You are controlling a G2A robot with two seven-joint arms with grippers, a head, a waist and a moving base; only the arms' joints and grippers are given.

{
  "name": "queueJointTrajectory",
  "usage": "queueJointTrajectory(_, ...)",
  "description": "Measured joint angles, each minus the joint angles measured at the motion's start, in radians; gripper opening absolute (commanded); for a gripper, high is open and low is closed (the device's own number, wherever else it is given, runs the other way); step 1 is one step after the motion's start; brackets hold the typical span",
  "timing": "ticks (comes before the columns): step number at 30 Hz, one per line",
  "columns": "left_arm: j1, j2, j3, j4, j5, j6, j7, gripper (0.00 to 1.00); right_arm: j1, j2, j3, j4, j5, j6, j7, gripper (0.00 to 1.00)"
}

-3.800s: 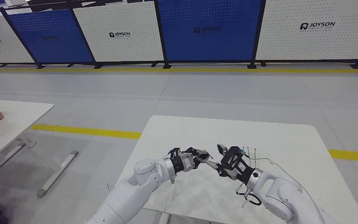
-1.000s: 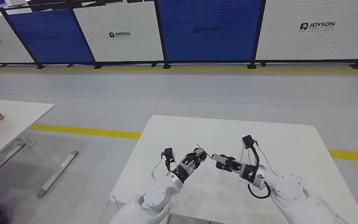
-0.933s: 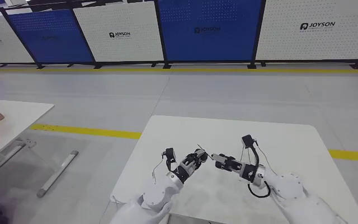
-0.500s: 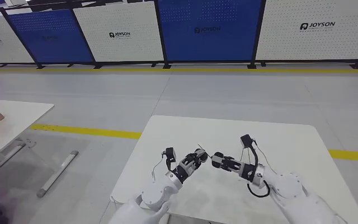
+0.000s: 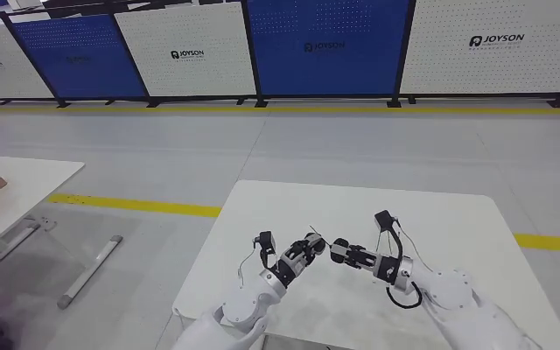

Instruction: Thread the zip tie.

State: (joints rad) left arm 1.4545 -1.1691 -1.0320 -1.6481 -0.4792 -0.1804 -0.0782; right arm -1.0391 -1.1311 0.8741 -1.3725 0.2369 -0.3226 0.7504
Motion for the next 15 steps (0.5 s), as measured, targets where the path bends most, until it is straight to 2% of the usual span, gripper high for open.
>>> queueJointTrajectory(2,0.001,-0.001,-0.002,0.002,-0.004,-0.002,-0.003,0.00,-0.002,0.000,0.004,-0.006,-0.004,0.004,0.006,0.00)
queueJointTrajectory(3,0.002,-0.002,-0.003,0.002,-0.005,-0.003,-0.004,0.32,-0.003,0.000,0.006,-0.009,-0.006,0.004,0.009,0.00)
queueJointTrajectory(4,0.002,-0.002,-0.003,0.003,-0.004,-0.002,-0.003,0.92,-0.004,0.000,0.008,-0.010,-0.006,0.005,0.012,0.00)
queueJointTrajectory(5,0.002,-0.003,-0.004,0.003,0.002,0.000,0.001,1.00,-0.005,0.000,0.010,-0.011,-0.007,0.006,0.016,0.00)
queueJointTrajectory(10,0.009,-0.006,-0.005,0.004,0.031,-0.002,0.037,1.00,-0.012,0.003,0.029,-0.015,-0.010,-0.002,0.038,0.00)
queueJointTrajectory(15,0.009,-0.006,-0.006,0.005,0.032,-0.002,0.040,1.00,-0.027,0.018,0.076,-0.021,0.013,-0.018,0.145,0.00)
